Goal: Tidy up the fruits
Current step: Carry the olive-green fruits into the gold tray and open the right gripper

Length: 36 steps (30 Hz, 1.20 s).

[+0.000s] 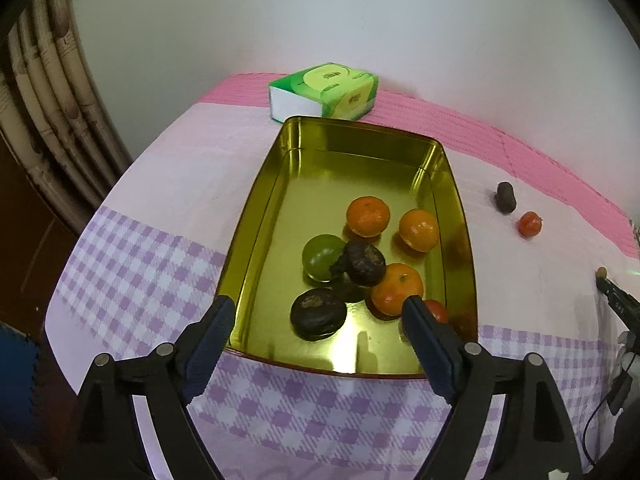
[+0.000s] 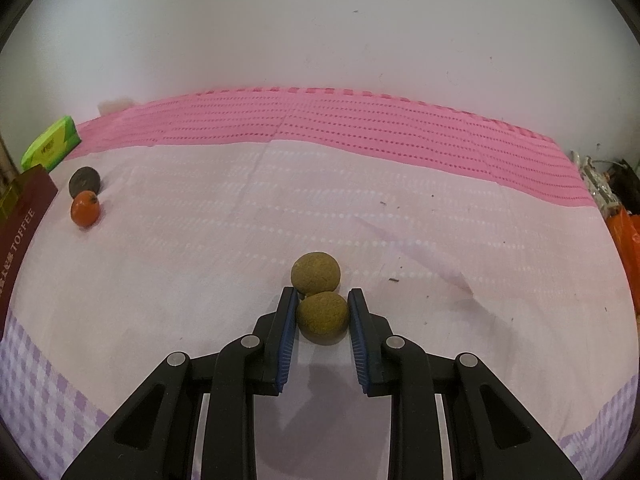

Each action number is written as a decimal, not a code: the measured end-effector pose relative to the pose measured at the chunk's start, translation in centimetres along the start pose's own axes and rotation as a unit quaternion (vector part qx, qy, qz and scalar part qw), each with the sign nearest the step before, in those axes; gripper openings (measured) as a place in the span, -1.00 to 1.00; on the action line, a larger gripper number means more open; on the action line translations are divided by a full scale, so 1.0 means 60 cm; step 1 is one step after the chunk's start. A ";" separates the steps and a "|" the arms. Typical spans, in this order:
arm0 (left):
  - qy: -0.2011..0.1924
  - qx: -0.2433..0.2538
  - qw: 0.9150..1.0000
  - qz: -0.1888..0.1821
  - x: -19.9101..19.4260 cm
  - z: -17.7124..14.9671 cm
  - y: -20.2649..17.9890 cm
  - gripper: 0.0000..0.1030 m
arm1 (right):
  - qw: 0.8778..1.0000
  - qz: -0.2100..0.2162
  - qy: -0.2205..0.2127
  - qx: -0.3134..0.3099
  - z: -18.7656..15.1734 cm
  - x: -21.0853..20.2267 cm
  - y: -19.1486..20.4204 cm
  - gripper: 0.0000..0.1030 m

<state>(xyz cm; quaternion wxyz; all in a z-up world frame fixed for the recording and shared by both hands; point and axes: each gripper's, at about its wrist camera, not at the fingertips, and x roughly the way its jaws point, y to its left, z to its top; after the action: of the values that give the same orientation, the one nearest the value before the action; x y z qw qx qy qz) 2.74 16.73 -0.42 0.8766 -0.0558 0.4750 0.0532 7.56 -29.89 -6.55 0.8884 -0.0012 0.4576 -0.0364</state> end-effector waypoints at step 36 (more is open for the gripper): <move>-0.027 -0.060 0.996 0.055 -0.020 0.006 0.071 0.82 | 0.967 0.188 -0.048 -0.167 0.056 -0.148 0.394 -0.48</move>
<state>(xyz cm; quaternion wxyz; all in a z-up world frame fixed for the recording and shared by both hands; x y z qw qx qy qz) 1.74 20.97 0.57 0.8798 -0.0803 0.4498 0.1314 6.67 -5.80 1.80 0.8874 -0.0654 0.4061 0.2080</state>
